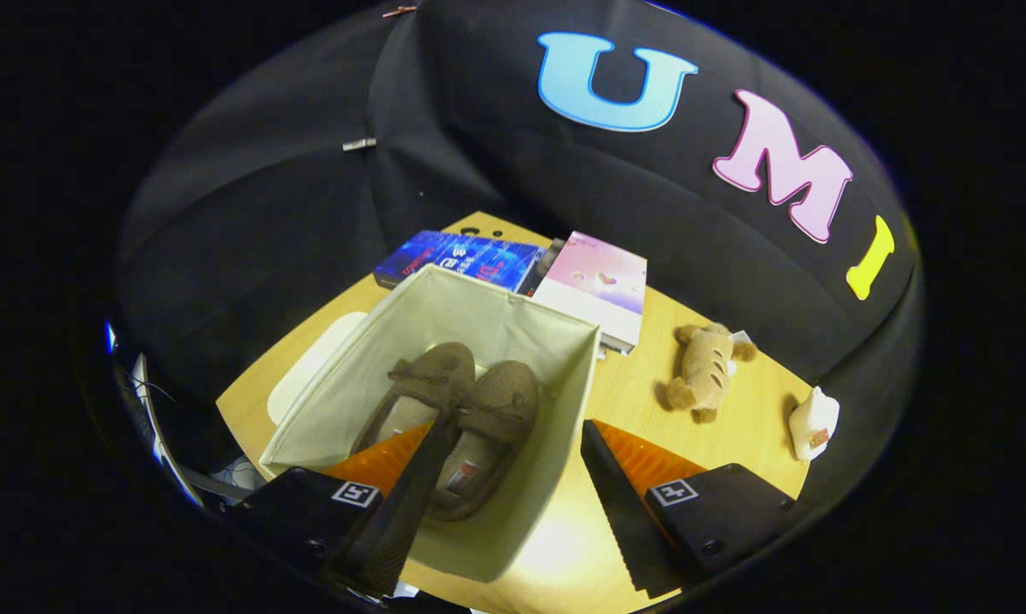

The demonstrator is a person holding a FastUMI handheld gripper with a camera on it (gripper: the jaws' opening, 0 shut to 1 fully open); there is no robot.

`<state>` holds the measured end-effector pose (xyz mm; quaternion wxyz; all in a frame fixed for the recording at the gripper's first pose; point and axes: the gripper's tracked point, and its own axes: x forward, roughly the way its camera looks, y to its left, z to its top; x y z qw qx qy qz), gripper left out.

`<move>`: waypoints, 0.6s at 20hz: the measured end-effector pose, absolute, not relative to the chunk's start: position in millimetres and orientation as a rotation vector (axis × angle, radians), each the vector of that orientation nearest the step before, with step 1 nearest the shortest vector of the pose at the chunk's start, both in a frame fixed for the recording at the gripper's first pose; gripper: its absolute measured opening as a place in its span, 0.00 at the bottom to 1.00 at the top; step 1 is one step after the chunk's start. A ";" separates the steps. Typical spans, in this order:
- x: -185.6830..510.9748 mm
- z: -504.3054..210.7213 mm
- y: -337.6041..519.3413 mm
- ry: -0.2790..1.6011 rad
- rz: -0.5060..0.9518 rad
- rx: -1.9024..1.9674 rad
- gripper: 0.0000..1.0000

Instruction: Open the storage box then place both shoes into the box .Put the left shoe in first, then the right shoe, with the right side of both shoes facing outward in a uniform manner.

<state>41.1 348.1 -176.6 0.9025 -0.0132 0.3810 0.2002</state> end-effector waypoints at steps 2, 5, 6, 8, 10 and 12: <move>35.8 -160.9 321.8 0.728 0.417 0.008 0.98; 27.2 -141.4 274.5 0.648 0.408 0.055 0.98; 24.8 -137.1 256.3 0.624 0.400 0.063 0.98; 19.4 -123.3 220.0 0.575 0.385 0.081 0.98; 14.4 -115.7 183.2 0.511 0.361 0.094 0.98; 10.8 -111.6 145.5 0.449 0.327 0.087 0.98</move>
